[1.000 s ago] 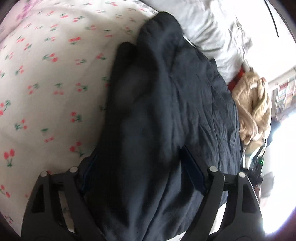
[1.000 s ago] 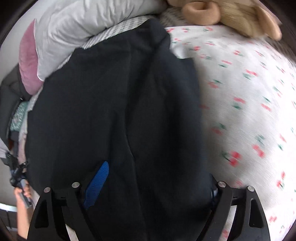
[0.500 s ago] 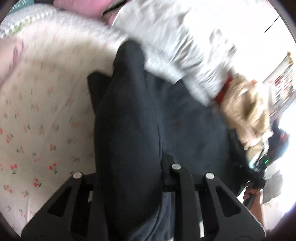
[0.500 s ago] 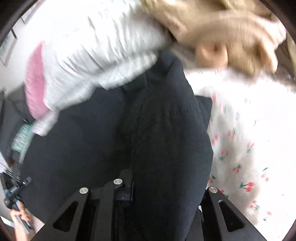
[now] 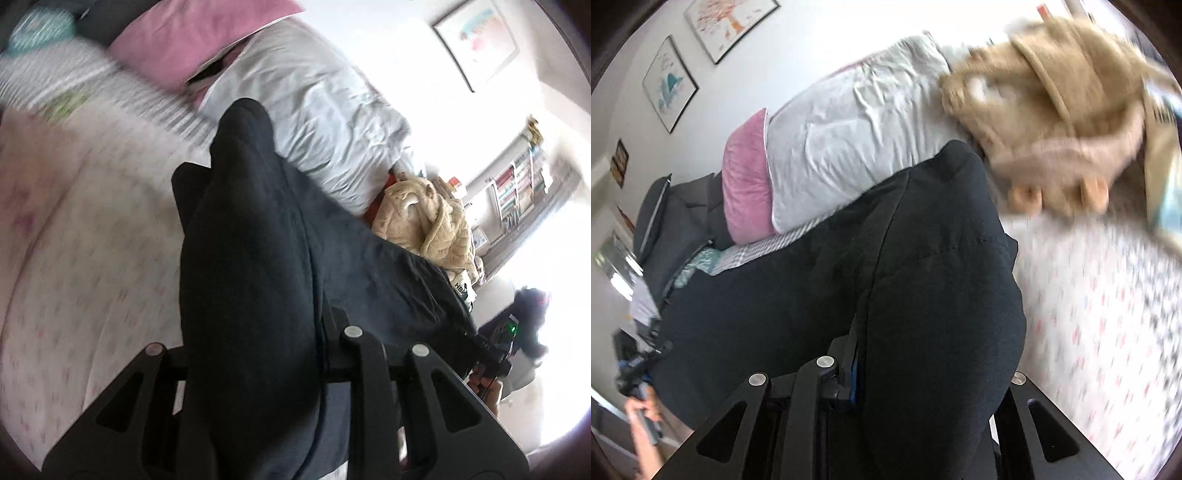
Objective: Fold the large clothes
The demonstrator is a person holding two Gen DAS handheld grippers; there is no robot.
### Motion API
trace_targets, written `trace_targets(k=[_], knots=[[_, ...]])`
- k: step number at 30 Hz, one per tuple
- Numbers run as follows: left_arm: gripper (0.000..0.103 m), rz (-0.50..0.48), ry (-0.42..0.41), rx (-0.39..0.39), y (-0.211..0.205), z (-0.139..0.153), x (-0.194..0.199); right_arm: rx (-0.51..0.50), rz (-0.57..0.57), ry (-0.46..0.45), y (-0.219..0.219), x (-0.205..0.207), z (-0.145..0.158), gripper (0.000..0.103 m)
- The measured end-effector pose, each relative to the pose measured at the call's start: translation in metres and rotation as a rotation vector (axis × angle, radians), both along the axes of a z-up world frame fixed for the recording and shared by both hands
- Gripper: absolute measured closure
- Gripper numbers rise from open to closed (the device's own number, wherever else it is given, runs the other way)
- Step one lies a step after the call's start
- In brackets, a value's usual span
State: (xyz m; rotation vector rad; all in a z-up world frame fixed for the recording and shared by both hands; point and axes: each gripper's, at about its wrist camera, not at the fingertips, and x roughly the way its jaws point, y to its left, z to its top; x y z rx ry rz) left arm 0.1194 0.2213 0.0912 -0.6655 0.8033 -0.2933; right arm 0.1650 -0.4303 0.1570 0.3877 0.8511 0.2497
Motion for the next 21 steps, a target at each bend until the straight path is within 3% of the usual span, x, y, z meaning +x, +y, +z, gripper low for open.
trace_targets(k=[3, 5, 7, 8, 9, 11, 13, 15, 17, 21], knots=[[0.072, 0.017, 0.127, -0.022, 0.013, -0.053, -0.016, 0.046, 0.008, 0.12, -0.008, -0.018, -0.044, 0.075], [0.067, 0.013, 0.256, 0.081, 0.013, -0.104, -0.017, 0.017, 0.012, 0.219, -0.001, -0.021, -0.088, 0.071], [0.053, 0.012, 0.416, 0.202, 0.011, -0.156, -0.013, -0.068, -0.017, 0.355, 0.005, -0.019, -0.145, 0.055], [0.042, 0.028, 0.486, 0.223, 0.015, -0.186, -0.014, -0.094, -0.043, 0.398, 0.004, -0.02, -0.166, 0.033], [0.042, 0.044, 0.477, 0.193, 0.02, -0.195, -0.016, -0.104, -0.082, 0.409, -0.002, -0.023, -0.189, 0.023], [0.042, 0.089, 0.416, 0.12, 0.033, -0.195, -0.024, -0.022, -0.126, 0.392, -0.017, -0.03, -0.211, 0.021], [0.042, 0.115, 0.353, 0.149, 0.04, -0.177, -0.024, 0.054, -0.154, 0.418, -0.028, -0.024, -0.209, 0.021], [0.041, 0.168, 0.225, 0.218, 0.047, -0.149, -0.022, 0.079, -0.165, 0.34, -0.035, -0.02, -0.192, 0.02], [0.037, 0.185, 0.165, 0.238, 0.05, -0.139, -0.01, 0.072, -0.158, 0.299, -0.036, -0.012, -0.185, 0.02], [0.037, 0.167, 0.221, 0.251, 0.037, -0.159, 0.035, -0.01, -0.202, 0.268, -0.033, 0.004, -0.198, 0.021]])
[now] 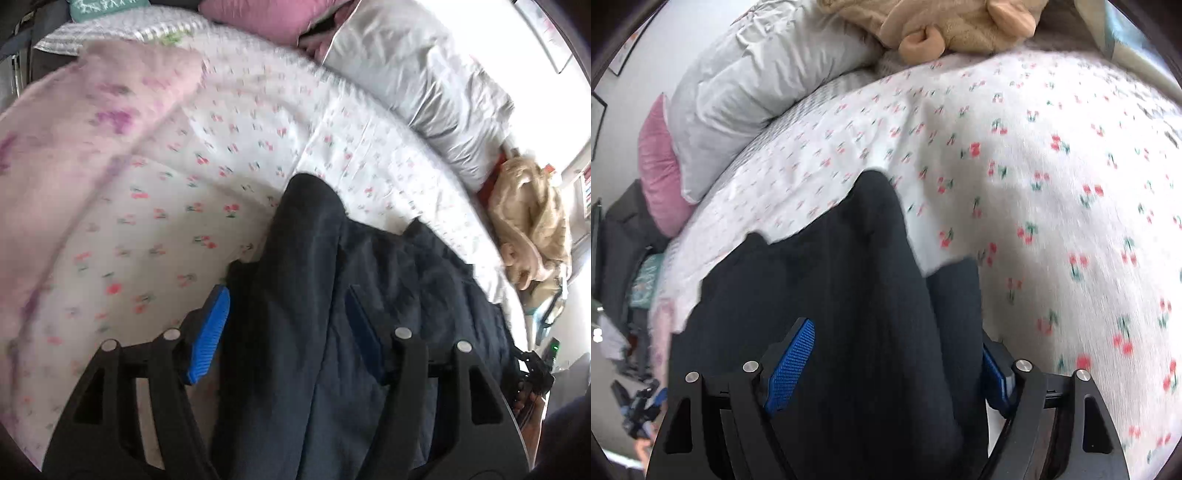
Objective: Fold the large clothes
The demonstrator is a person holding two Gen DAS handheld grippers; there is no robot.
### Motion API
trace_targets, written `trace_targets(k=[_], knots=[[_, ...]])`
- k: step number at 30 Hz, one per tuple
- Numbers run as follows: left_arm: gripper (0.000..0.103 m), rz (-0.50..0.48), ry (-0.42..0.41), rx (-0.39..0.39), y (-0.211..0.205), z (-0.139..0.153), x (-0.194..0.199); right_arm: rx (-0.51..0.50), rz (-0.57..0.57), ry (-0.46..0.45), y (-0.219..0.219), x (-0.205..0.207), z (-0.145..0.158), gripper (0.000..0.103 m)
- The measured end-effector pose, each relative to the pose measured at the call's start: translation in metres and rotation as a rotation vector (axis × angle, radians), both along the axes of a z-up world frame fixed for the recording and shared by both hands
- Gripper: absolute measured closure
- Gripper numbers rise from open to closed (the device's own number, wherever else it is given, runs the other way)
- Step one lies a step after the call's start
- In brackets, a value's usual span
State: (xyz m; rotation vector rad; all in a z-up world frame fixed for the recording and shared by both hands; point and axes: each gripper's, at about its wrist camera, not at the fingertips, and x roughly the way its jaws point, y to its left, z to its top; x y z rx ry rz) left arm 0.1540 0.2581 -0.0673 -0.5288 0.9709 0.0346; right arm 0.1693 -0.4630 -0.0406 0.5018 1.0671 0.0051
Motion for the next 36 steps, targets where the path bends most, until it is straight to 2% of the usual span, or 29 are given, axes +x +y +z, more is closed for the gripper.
trace_targets(k=[2, 4, 5, 6, 7, 8, 9, 10, 12, 13, 14, 15, 17, 20, 22, 24, 25, 26, 27, 28, 29, 31, 32, 33, 35, 36], knots=[[0.037, 0.01, 0.038, -0.016, -0.01, -0.021, 0.018, -0.03, -0.048, -0.027, 0.0, 0.007, -0.006, 0.022], [0.039, 0.032, 0.012, 0.014, -0.024, -0.026, 0.025, -0.116, -0.091, -0.043, 0.005, 0.003, -0.005, 0.023], [0.045, 0.044, -0.024, 0.042, -0.029, -0.025, 0.025, -0.155, -0.104, -0.051, 0.009, 0.004, -0.002, 0.023], [0.059, 0.04, -0.059, 0.053, -0.035, -0.023, 0.024, -0.179, -0.119, -0.068, 0.008, 0.004, 0.003, 0.023], [0.068, 0.028, -0.074, 0.056, -0.039, -0.021, 0.025, -0.181, -0.134, -0.095, 0.005, 0.003, 0.009, 0.023], [0.08, 0.022, -0.083, 0.068, -0.042, -0.019, 0.026, -0.174, -0.145, -0.126, 0.002, 0.001, 0.014, 0.022], [0.086, 0.031, -0.091, 0.074, -0.041, -0.017, 0.027, -0.163, -0.142, -0.166, 0.0, 0.001, 0.019, 0.022], [0.087, 0.046, -0.106, 0.065, -0.039, -0.014, 0.026, -0.155, -0.116, -0.18, 0.0, 0.007, 0.022, 0.022], [0.092, 0.085, -0.135, 0.013, -0.034, -0.011, 0.023, -0.16, -0.039, -0.14, 0.007, 0.016, 0.017, 0.024], [0.093, 0.095, -0.141, -0.001, -0.033, -0.01, 0.023, -0.169, 0.009, -0.101, 0.014, 0.02, 0.009, 0.032], [0.094, 0.095, -0.149, 0.002, -0.033, -0.009, 0.024, -0.184, 0.052, -0.074, 0.023, 0.024, -0.002, 0.07], [0.094, 0.089, -0.163, 0.018, -0.035, -0.005, 0.023, -0.207, 0.08, -0.056, 0.03, 0.025, -0.008, 0.09], [0.095, 0.071, -0.218, 0.065, -0.04, 0.009, 0.022, -0.318, 0.095, -0.089, 0.049, 0.024, -0.002, 0.096], [0.095, 0.085, -0.324, 0.039, -0.035, 0.033, 0.019, -0.425, 0.105, -0.248, 0.067, 0.013, 0.034, 0.097], [0.093, 0.093, -0.339, 0.054, -0.033, 0.035, 0.023, -0.491, 0.095, -0.295, 0.072, 0.013, 0.04, 0.097], [0.079, 0.105, -0.245, 0.155, -0.036, 0.015, 0.036, -0.506, 0.079, -0.227, 0.067, 0.021, 0.023, 0.094], [0.078, 0.114, -0.183, 0.199, -0.038, 0.003, 0.041, -0.49, 0.065, -0.15, 0.059, 0.027, 0.006, 0.092], [0.077, 0.129, -0.078, 0.235, -0.037, -0.017, 0.048, -0.47, 0.055, -0.098, 0.054, 0.03, -0.004, 0.084], [0.076, 0.133, -0.014, 0.226, -0.036, -0.028, 0.052, -0.444, 0.039, -0.063, 0.049, 0.03, -0.01, 0.077], [0.075, 0.137, 0.019, 0.195, -0.033, -0.032, 0.053, -0.442, 0.025, -0.063, 0.047, 0.029, -0.008, 0.074], [0.071, 0.15, 0.01, 0.2, -0.033, -0.027, 0.052, -0.458, 0.009, -0.08, 0.047, 0.025, 0.001, 0.071], [0.047, 0.182, -0.019, 0.269, -0.039, -0.006, 0.047, -0.506, 0.003, -0.136, 0.055, 0.017, 0.02, 0.059], [0.028, 0.197, -0.044, 0.332, -0.047, 0.009, 0.043, -0.516, 0.001, -0.16, 0.059, 0.014, 0.028, 0.036], [0.02, 0.193, -0.077, 0.373, -0.058, 0.023, 0.039, -0.522, -0.003, -0.185, 0.064, 0.01, 0.035, 0.019], [0.018, 0.139, -0.108, 0.401, -0.079, 0.04, 0.036, -0.523, 0.002, -0.253, 0.081, -0.001, 0.049, 0.017], [0.012, 0.105, -0.112, 0.403, -0.091, 0.046, 0.035, -0.518, 0.018, -0.264, 0.089, -0.002, 0.051, 0.017]])
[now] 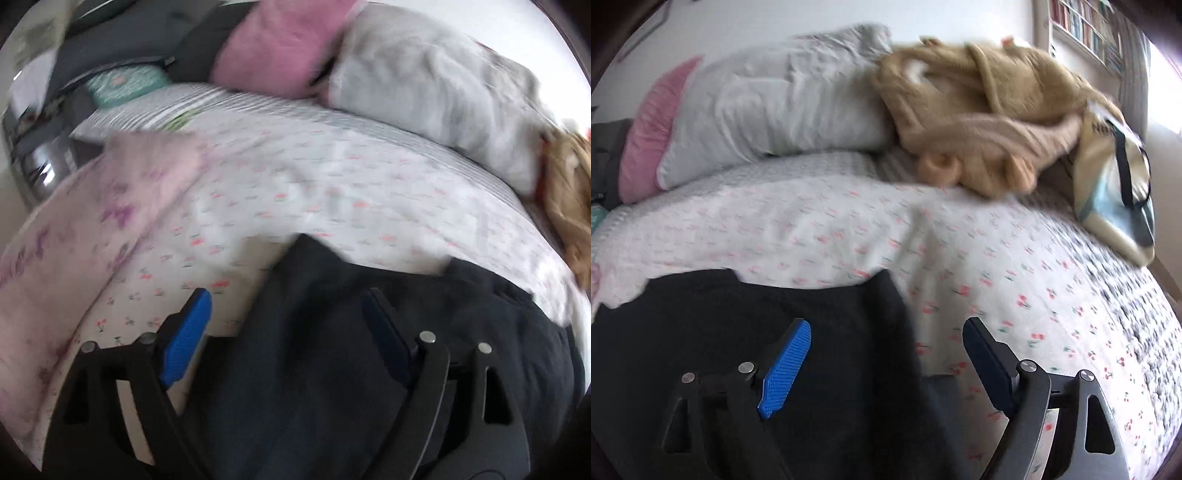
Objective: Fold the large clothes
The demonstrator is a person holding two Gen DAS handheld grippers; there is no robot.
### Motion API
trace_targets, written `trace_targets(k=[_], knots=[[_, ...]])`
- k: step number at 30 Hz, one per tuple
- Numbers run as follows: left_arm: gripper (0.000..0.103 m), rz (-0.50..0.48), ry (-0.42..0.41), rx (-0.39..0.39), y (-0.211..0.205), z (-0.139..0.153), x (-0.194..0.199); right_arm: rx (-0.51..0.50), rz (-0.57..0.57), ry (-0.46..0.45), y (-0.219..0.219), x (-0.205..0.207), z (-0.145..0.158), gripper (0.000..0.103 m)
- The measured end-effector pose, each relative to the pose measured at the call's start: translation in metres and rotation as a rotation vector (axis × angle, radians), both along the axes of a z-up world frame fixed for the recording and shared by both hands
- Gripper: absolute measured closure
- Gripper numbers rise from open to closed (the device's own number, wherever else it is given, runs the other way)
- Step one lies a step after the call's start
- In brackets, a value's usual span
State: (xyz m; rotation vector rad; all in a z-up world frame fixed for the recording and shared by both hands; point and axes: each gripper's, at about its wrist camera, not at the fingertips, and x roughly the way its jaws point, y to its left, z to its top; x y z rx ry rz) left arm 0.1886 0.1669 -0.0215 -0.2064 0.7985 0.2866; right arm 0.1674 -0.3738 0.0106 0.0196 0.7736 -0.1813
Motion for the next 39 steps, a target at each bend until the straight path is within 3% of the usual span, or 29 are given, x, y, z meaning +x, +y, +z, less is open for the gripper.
trace_targets(k=[2, 4, 8, 10, 13, 16, 20, 23, 25, 29, 33, 36, 39], knots=[[0.005, -0.074, 0.003, -0.008, -0.028, 0.007, -0.005, 0.017, 0.075, 0.022, 0.027, -0.002, -0.001, 0.017], [0.004, -0.156, 0.009, -0.03, -0.057, 0.001, -0.009, 0.018, 0.159, 0.061, 0.059, -0.004, -0.01, 0.017], [0.004, -0.218, 0.105, 0.005, -0.085, -0.041, -0.007, 0.035, 0.251, 0.145, 0.094, -0.004, -0.04, 0.017], [0.004, -0.204, 0.17, 0.056, -0.077, -0.066, -0.004, 0.017, 0.252, 0.186, 0.096, -0.002, -0.058, 0.017], [0.004, -0.173, 0.149, -0.006, -0.043, -0.073, -0.012, 0.044, 0.212, 0.203, 0.065, 0.0, -0.074, 0.017], [0.004, -0.113, 0.157, 0.031, -0.011, -0.069, -0.023, 0.046, 0.13, 0.196, 0.026, -0.004, -0.071, 0.017], [0.001, -0.015, 0.204, 0.015, 0.021, -0.072, -0.04, 0.061, 0.054, 0.205, -0.015, -0.012, -0.067, 0.017], [0.001, 0.075, 0.262, -0.106, 0.043, -0.069, -0.049, -0.03, -0.021, 0.201, -0.024, -0.024, -0.052, 0.017], [0.001, 0.075, 0.235, -0.105, 0.038, -0.055, -0.057, 0.009, -0.001, 0.174, -0.025, -0.031, -0.041, 0.017], [0.001, -0.036, 0.133, -0.035, -0.009, -0.014, -0.073, 0.105, 0.109, 0.114, 0.003, -0.046, -0.011, 0.017], [0.001, -0.172, 0.073, -0.01, -0.056, 0.0, -0.092, 0.095, 0.236, 0.178, 0.046, -0.056, -0.015, 0.017], [0.001, -0.272, 0.147, 0.022, -0.077, -0.02, -0.093, 0.089, 0.284, 0.266, 0.066, -0.058, -0.035, 0.017], [0.001, -0.291, 0.309, 0.04, -0.084, -0.061, -0.091, 0.07, 0.276, 0.36, 0.066, -0.058, -0.06, 0.017]])
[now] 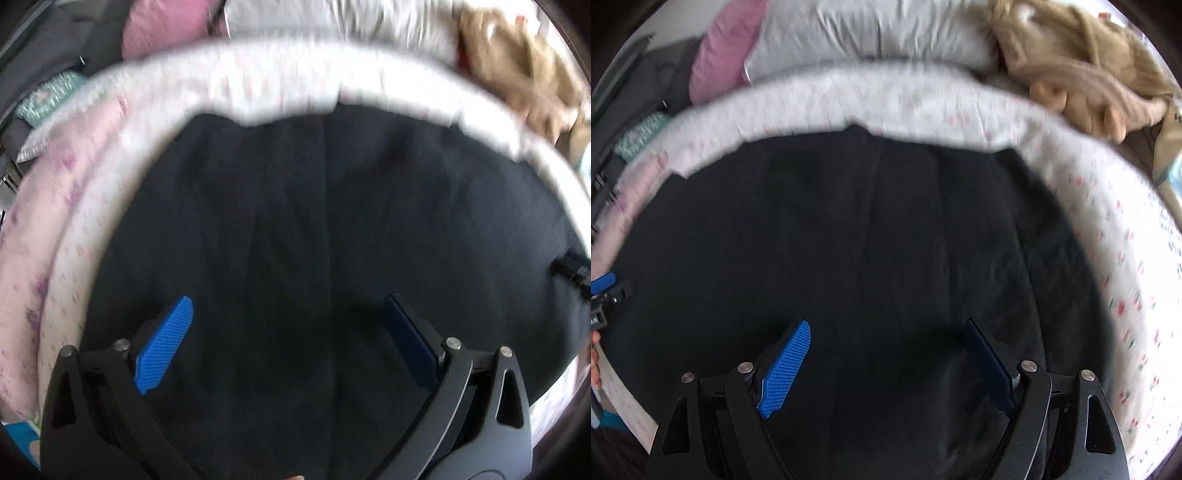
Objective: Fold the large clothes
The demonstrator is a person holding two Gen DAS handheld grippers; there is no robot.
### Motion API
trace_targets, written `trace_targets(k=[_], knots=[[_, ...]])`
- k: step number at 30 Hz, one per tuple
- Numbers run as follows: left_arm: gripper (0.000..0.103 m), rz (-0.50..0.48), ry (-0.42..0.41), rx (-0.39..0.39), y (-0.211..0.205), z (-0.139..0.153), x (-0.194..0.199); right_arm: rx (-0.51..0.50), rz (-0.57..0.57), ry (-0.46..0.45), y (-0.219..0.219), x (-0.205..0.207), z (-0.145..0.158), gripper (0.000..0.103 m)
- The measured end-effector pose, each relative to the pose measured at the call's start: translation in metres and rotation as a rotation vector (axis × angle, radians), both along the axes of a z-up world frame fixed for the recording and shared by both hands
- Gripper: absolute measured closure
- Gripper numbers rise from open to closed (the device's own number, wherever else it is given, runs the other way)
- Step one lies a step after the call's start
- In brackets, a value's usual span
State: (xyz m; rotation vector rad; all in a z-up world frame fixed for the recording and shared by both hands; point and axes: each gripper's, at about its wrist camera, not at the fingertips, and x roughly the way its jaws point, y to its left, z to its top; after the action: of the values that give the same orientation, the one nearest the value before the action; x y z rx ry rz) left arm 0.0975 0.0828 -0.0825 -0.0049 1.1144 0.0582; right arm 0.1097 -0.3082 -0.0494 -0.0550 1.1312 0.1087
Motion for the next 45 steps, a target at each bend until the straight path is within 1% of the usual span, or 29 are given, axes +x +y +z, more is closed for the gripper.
trace_targets(k=[1, 2, 4, 6, 7, 8, 11, 14, 16, 19, 21, 23, 25, 26, 28, 30, 31, 33, 34, 35, 36, 37, 38, 41, 43, 45], knots=[[0.001, 0.012, 0.027, -0.044, 0.009, -0.011, -0.001, 0.004, 0.003, 0.002, -0.002, -0.002, -0.004, 0.017], [0.001, 0.021, 0.011, -0.074, 0.015, -0.01, -0.003, 0.018, 0.011, -0.012, -0.009, -0.003, -0.004, 0.017], [0.001, 0.064, 0.003, -0.07, 0.032, -0.002, -0.006, -0.007, -0.006, -0.024, -0.021, -0.005, -0.001, 0.017], [0.001, 0.088, -0.011, -0.082, 0.042, 0.004, -0.01, -0.053, -0.05, -0.03, -0.034, -0.006, 0.001, 0.017], [0.001, 0.118, -0.011, -0.073, 0.051, 0.009, -0.014, -0.08, -0.081, -0.028, -0.042, -0.006, 0.004, 0.017], [0.001, 0.128, -0.012, -0.074, 0.055, 0.014, -0.016, -0.092, -0.094, -0.029, -0.046, -0.006, 0.006, 0.017], [0.001, 0.148, -0.028, -0.089, 0.073, 0.025, -0.021, -0.076, -0.088, -0.071, -0.056, -0.005, 0.024, 0.017], [0.001, 0.174, -0.063, -0.124, 0.092, 0.041, -0.027, -0.067, -0.056, -0.12, -0.047, -0.009, 0.041, 0.017], [0.001, 0.228, -0.082, -0.162, 0.111, 0.048, -0.033, -0.065, -0.022, -0.143, -0.034, -0.013, 0.049, 0.017], [0.001, 0.316, -0.08, -0.224, 0.141, 0.049, -0.041, -0.059, 0.042, -0.154, -0.011, -0.02, 0.055, 0.017], [0.001, 0.369, -0.063, -0.256, 0.16, 0.044, -0.043, -0.063, 0.093, -0.15, 0.005, -0.021, 0.054, 0.017], [0.001, 0.386, -0.039, -0.319, 0.174, 0.034, -0.044, -0.074, 0.145, -0.15, 0.023, -0.024, 0.052, 0.017], [0.001, 0.378, -0.002, -0.43, 0.186, 0.019, -0.044, -0.078, 0.187, -0.145, 0.039, -0.027, 0.048, 0.017], [0.001, 0.373, 0.022, -0.504, 0.19, 0.01, -0.044, -0.077, 0.201, -0.141, 0.044, -0.025, 0.046, 0.017], [0.001, 0.355, 0.045, -0.62, 0.195, -0.004, -0.043, -0.073, 0.22, -0.128, 0.053, -0.024, 0.04, 0.017], [0.003, 0.33, 0.057, -0.685, 0.195, -0.016, -0.041, -0.072, 0.237, -0.113, 0.062, -0.02, 0.033, 0.017], [0.004, 0.326, 0.064, -0.706, 0.195, -0.022, -0.04, -0.074, 0.244, -0.106, 0.066, -0.02, 0.03, 0.017], [0.011, 0.333, 0.075, -0.754, 0.2, -0.036, -0.039, -0.081, 0.254, -0.097, 0.076, -0.021, 0.024, 0.017], [0.012, 0.333, 0.066, -0.776, 0.201, -0.037, -0.039, -0.084, 0.257, -0.094, 0.078, -0.022, 0.023, 0.017], [0.023, 0.333, 0.047, -0.817, 0.203, -0.036, -0.041, -0.086, 0.26, -0.092, 0.08, -0.022, 0.022, 0.017], [0.044, 0.339, 0.042, -0.888, 0.205, -0.04, -0.043, -0.087, 0.263, -0.091, 0.082, -0.022, 0.021, 0.017], [0.053, 0.348, 0.058, -0.956, 0.205, -0.046, -0.045, -0.088, 0.27, -0.09, 0.083, -0.022, 0.021, 0.017], [0.055, 0.377, 0.085, -1.0, 0.204, -0.055, -0.046, -0.089, 0.272, -0.09, 0.085, -0.022, 0.02, 0.017], [0.057, 0.373, 0.063, -1.018, 0.204, -0.059, -0.048, -0.094, 0.278, -0.089, 0.089, -0.022, 0.017, 0.017], [0.063, 0.388, 0.058, -1.047, 0.204, -0.059, -0.051, -0.087, 0.279, -0.082, 0.089, -0.021, 0.016, 0.017], [0.072, 0.41, 0.042, -1.059, 0.204, -0.056, -0.054, -0.067, 0.276, -0.079, 0.09, -0.019, 0.016, 0.017]])
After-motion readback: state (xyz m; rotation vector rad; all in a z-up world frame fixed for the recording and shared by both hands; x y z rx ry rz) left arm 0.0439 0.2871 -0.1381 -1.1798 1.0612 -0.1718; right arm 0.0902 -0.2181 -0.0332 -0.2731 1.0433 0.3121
